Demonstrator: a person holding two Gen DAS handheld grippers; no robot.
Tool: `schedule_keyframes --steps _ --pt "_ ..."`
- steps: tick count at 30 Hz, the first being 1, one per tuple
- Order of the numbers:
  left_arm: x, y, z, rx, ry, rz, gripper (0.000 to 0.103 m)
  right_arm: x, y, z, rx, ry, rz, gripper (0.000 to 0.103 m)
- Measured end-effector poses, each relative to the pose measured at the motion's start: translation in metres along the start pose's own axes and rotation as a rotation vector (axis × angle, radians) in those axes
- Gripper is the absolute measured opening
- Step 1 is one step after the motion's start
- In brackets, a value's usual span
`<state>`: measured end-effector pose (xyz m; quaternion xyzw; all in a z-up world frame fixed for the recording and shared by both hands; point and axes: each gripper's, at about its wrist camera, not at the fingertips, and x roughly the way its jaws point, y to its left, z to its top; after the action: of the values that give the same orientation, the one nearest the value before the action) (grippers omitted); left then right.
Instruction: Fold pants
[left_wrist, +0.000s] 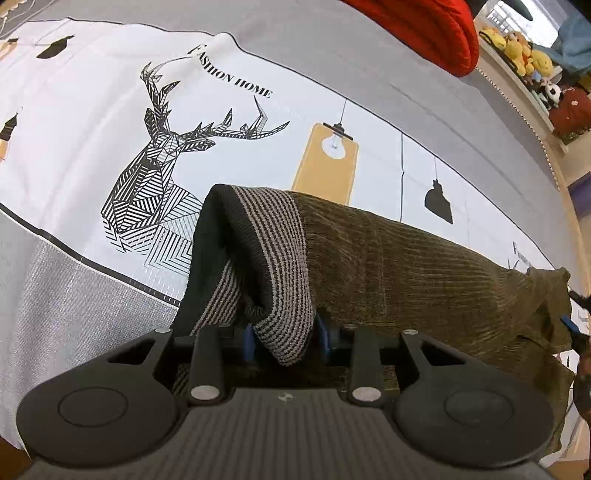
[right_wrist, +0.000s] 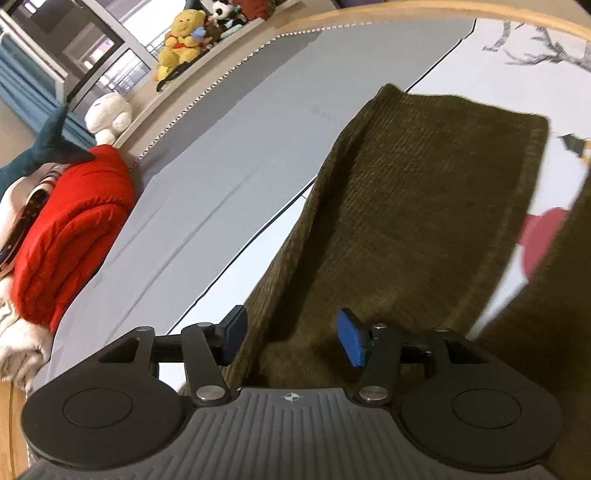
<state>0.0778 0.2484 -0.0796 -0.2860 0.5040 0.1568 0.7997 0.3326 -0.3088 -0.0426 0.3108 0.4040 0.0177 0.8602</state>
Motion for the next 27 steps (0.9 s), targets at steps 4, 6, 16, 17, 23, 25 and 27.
schedule_keyframes --steps 4,6,16,17,23,25,27 --pt "0.002 0.0 0.001 0.003 0.008 0.004 0.036 0.033 0.004 0.003 0.015 0.014 -0.004 0.059" --pt "0.002 0.0 0.001 0.006 0.009 0.005 0.036 0.044 0.006 0.004 0.014 0.022 -0.006 0.059" --pt "-0.01 -0.003 -0.002 0.069 -0.034 0.006 0.034 0.036 0.012 0.006 -0.003 -0.031 0.028 0.003" --pt "-0.014 -0.004 -0.003 0.08 -0.051 0.003 0.033 0.024 0.016 0.007 -0.022 -0.047 0.023 0.003" --pt "-0.046 0.0 -0.011 0.12 -0.151 -0.031 0.029 -0.071 0.02 0.006 -0.084 -0.093 0.019 0.002" --pt "-0.058 0.007 -0.017 0.128 -0.181 -0.033 0.028 -0.107 0.015 -0.004 -0.107 -0.091 0.018 0.002" --pt "-0.067 0.017 -0.024 0.132 -0.195 -0.033 0.028 -0.146 0.005 -0.023 -0.156 -0.094 0.016 0.002"
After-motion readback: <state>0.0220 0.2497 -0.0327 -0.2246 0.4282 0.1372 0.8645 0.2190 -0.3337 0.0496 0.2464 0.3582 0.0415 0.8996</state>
